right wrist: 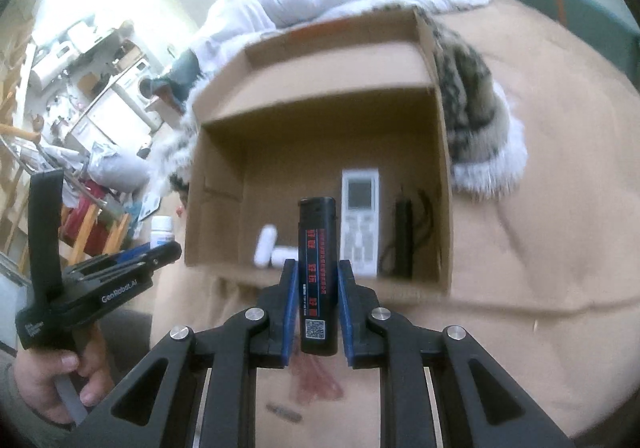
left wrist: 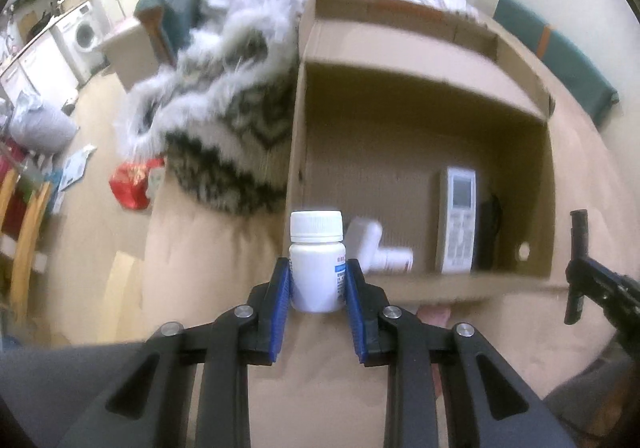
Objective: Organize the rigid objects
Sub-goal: 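Carry the battery pack and pill bottle into the box and open both tools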
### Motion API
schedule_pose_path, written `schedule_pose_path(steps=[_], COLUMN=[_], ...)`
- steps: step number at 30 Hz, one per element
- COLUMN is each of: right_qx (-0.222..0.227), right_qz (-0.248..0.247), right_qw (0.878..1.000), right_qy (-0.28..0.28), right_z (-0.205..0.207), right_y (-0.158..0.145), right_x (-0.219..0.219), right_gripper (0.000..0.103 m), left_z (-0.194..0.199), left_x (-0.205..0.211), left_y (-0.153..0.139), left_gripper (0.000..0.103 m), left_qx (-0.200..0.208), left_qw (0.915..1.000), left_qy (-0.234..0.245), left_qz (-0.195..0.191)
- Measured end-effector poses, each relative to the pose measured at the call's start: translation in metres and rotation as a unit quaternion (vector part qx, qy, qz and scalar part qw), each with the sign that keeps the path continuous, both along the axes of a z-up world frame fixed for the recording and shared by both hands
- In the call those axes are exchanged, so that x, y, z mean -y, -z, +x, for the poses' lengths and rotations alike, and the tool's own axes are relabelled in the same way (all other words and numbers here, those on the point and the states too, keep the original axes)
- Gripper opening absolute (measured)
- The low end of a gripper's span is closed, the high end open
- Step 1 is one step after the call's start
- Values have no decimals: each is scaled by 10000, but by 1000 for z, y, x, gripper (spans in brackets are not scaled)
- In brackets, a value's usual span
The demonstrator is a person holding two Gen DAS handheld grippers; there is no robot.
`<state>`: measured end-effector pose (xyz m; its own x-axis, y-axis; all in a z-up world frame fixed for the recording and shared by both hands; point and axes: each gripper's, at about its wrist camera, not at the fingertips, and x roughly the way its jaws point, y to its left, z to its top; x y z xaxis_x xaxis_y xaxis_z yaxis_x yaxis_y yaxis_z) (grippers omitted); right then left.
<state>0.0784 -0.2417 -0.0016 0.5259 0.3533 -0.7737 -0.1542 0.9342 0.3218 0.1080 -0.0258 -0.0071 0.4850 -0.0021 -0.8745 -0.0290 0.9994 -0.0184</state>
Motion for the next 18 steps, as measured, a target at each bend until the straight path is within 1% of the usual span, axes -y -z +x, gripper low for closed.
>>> schedule_pose_path(steps=[4,7,12,16,18], right_qx=[147,213,145,30,-112], right_qz=[-83,-148,-147,-304,-236], right_qw=[9998,9996,9998,9995,9997], right_qy=[-59,-80,13,20,40], right_z=[24,41,68,79,81], right_y=[-6,-3,16,39,49], right_x=[-3,-7,-8,-9,-8], right_gripper=[20,20,20,20,20], left_z=[23,39,59,68,70], left_x=[6,11,26,36,40], left_y=[-7,-4,11,29,39], left_gripper=[24,24,24,24,24], left_qx=[151,181,230,222,180], left_qw=[9998,9997,9985,9981,9980], left_qy=[61,117,460,544,573], left_qz=[62,61,187,168,195])
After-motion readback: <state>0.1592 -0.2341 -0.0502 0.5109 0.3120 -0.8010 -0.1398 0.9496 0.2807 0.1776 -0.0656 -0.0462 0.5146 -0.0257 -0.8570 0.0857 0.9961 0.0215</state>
